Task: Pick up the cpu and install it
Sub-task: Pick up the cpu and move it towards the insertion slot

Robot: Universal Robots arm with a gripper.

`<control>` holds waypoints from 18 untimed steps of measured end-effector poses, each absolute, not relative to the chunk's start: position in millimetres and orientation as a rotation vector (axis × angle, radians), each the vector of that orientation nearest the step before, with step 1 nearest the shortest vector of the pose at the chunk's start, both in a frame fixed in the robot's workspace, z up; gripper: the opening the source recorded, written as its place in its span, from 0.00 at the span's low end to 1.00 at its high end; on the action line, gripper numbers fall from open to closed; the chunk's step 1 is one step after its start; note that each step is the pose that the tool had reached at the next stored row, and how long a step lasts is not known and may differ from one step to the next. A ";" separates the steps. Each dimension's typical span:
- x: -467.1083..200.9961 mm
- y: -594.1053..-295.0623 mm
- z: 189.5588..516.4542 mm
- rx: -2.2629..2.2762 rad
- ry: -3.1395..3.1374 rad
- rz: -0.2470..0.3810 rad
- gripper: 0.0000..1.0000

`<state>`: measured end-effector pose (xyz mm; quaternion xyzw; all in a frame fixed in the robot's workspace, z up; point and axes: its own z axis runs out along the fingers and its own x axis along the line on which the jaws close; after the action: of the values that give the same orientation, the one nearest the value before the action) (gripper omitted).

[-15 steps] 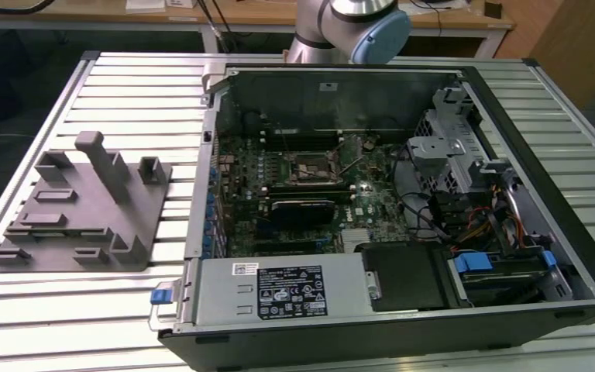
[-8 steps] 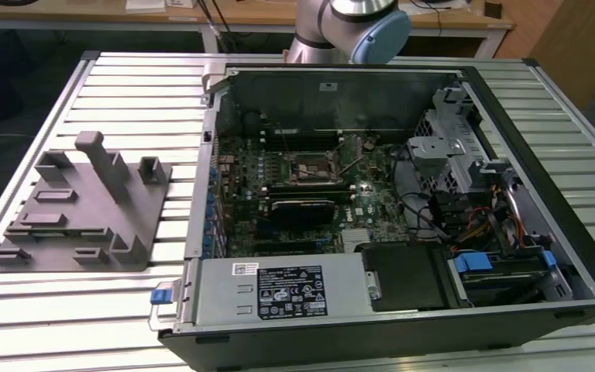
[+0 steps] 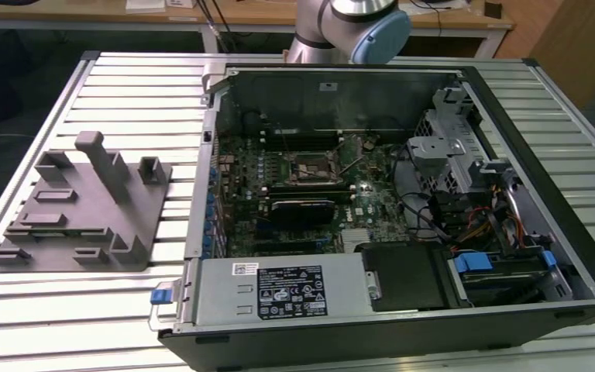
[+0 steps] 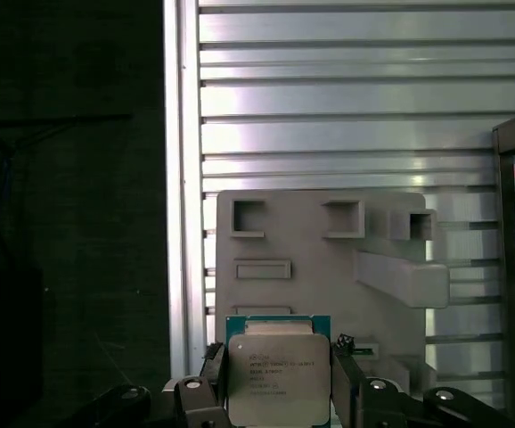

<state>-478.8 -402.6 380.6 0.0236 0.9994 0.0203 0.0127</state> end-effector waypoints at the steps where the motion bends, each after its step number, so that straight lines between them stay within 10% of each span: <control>1: -478.0 -402.6 380.7 0.074 3.115 0.063 0.55; 18: -461.2 -402.3 380.6 0.074 3.115 0.063 0.55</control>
<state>-461.2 -402.3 380.6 0.0237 0.9994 0.0203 0.0127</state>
